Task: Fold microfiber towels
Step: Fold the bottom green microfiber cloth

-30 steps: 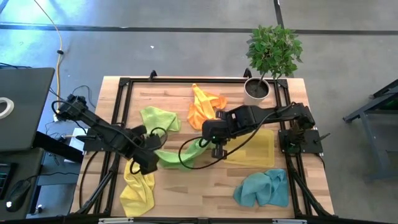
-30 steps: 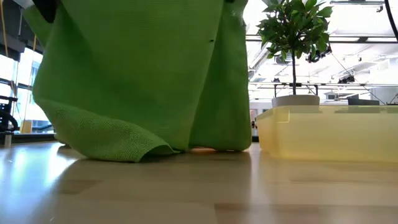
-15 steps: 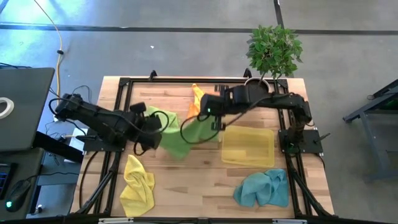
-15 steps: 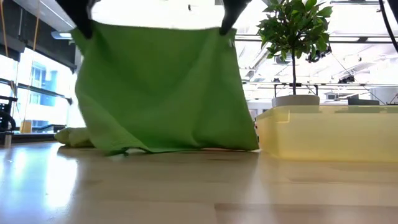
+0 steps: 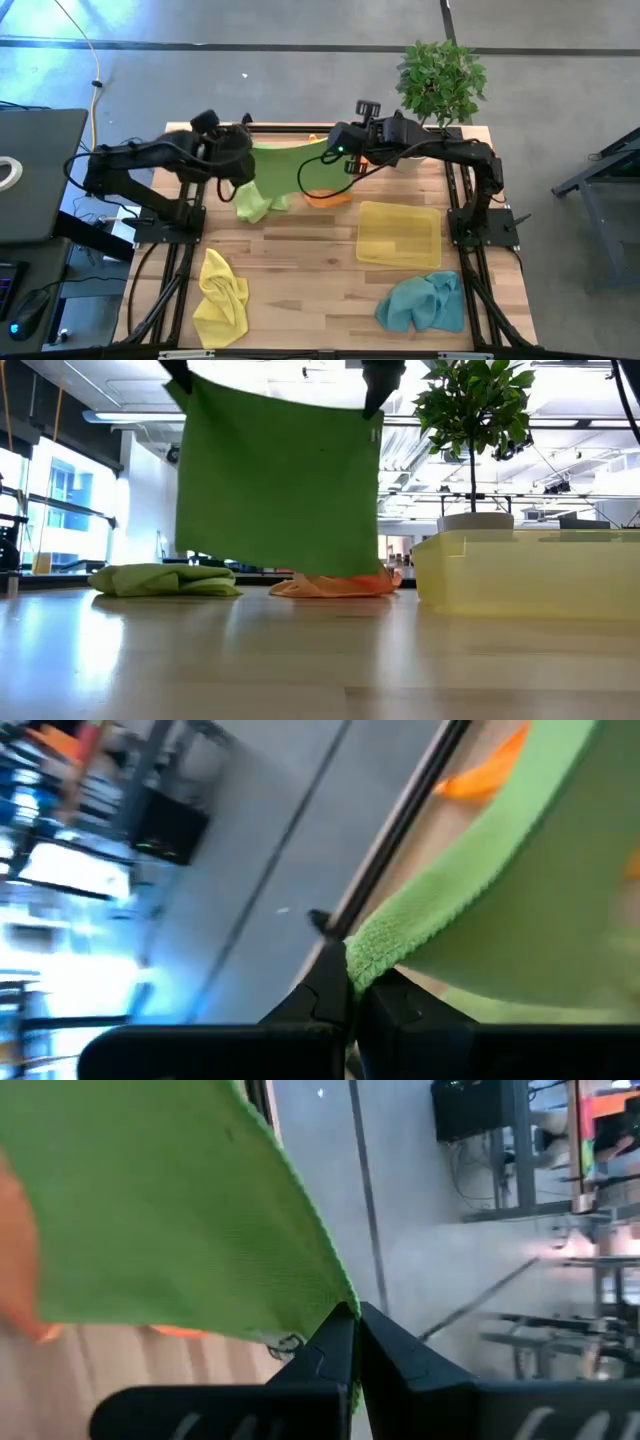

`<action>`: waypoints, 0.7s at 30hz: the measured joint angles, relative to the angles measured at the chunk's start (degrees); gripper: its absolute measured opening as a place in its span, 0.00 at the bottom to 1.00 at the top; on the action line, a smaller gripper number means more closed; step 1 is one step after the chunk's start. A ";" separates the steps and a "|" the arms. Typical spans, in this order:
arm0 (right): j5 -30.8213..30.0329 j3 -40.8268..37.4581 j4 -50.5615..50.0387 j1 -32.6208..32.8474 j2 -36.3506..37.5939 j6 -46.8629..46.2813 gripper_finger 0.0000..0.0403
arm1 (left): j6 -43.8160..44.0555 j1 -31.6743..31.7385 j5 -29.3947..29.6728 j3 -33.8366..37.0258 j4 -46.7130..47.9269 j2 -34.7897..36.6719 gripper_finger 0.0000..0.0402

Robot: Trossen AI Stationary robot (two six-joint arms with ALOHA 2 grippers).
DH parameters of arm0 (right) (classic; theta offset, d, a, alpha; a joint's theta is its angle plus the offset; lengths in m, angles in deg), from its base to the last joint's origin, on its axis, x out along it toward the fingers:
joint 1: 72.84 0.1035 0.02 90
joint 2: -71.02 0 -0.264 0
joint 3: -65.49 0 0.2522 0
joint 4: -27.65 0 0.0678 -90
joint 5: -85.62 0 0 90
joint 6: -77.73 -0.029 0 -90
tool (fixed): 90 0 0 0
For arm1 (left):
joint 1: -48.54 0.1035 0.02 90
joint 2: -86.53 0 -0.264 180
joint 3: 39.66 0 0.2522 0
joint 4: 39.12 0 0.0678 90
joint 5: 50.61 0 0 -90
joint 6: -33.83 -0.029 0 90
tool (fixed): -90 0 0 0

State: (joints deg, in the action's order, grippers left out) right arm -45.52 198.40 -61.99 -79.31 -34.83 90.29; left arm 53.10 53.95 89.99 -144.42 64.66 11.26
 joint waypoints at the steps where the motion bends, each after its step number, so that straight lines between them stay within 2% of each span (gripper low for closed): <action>1: 1.23 0.00 -0.66 0.60 0.46 -1.59 0.00 | 0.02 -0.06 -2.02 -1.58 -0.04 0.06 0.00; 5: 7.55 0.04 -3.66 4.55 2.64 -9.22 0.00 | 1.91 -2.69 -12.75 -4.97 -0.05 0.05 0.00; 10: 16.34 -0.13 -9.56 11.00 2.48 -18.99 0.00 | 8.84 -9.55 -27.17 -3.11 0.04 -0.72 0.00; 15: 23.35 -7.75 -4.95 16.35 1.83 -22.46 0.00 | 15.54 -18.39 -32.47 3.00 -0.04 -3.68 0.00; 21: 39.17 -21.47 7.49 19.62 1.74 -26.07 0.00 | 19.10 -25.23 -35.99 9.80 -4.08 -8.01 0.00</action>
State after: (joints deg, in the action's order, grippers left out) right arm -6.35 176.93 -54.50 -59.70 -33.09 64.22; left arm 72.20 28.71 54.00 -134.63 60.58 3.25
